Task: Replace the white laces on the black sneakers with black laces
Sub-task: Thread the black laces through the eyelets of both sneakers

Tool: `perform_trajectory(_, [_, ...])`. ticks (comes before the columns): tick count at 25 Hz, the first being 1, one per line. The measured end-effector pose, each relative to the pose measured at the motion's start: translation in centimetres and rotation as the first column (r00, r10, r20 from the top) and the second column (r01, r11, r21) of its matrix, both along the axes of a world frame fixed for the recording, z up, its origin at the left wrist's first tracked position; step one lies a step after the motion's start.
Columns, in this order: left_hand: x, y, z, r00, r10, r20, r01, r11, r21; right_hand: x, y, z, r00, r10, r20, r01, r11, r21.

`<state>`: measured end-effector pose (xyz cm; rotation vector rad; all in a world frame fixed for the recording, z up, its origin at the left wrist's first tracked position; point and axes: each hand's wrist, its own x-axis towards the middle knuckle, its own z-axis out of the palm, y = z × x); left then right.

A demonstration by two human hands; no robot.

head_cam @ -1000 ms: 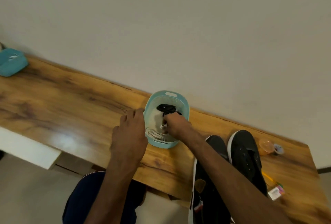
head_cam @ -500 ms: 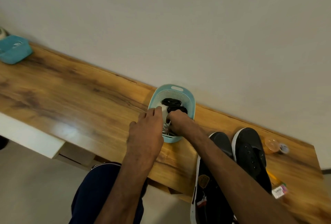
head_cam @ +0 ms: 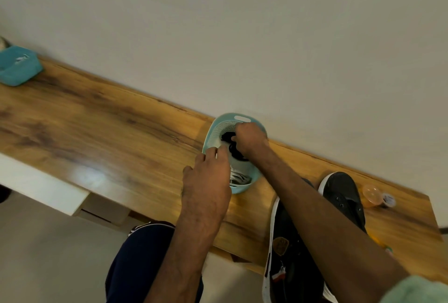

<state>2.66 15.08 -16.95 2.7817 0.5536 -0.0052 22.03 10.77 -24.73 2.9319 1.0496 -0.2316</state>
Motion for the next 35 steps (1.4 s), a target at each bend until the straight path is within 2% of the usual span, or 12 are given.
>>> perform_trajectory(9, [0.2,0.4,-0.1,1.000,-0.004,-0.007,0.004,1.000,-0.024,-0.1,2.8,-2.7,0.988,0.074,0.132,-0.060,0.992,-0.107])
perform_trajectory(19, [0.5,0.2,-0.8,0.999,0.006,0.041,-0.004,0.998,-0.061,0.9,3.1,-4.1,0.961,0.162,0.226,-0.142,0.984,-0.104])
perform_trajectory(22, [0.6,0.4,-0.8,0.997,0.027,0.067,-0.023,0.998,-0.052,1.3,2.8,-3.4,0.968,0.107,0.228,-0.107,0.994,-0.011])
perform_trajectory(24, [0.5,0.5,-0.8,0.995,0.044,0.086,-0.041,0.998,-0.040,1.7,2.6,-2.2,0.983,0.005,0.181,-0.040,0.981,0.188])
perform_trajectory(26, [0.4,0.7,-0.8,0.994,0.053,0.096,-0.048,0.998,-0.051,1.8,2.0,-0.3,0.993,-0.118,0.033,0.090,0.885,0.456])
perform_trajectory(28, [0.3,0.7,-0.8,0.993,0.057,0.106,-0.050,0.996,-0.068,1.8,0.8,2.1,0.961,-0.221,-0.169,0.277,0.703,0.655])
perform_trajectory(31, [0.3,0.8,-0.5,0.989,0.079,0.124,-0.069,0.994,-0.088,1.2,-1.8,6.0,0.900,-0.234,-0.369,0.435,0.415,0.799])
perform_trajectory(35, [0.3,-0.6,0.1,0.984,0.051,0.172,-0.022,0.986,-0.164,-0.3,-6.9,13.3,0.886,-0.165,-0.433,0.453,0.113,0.884])
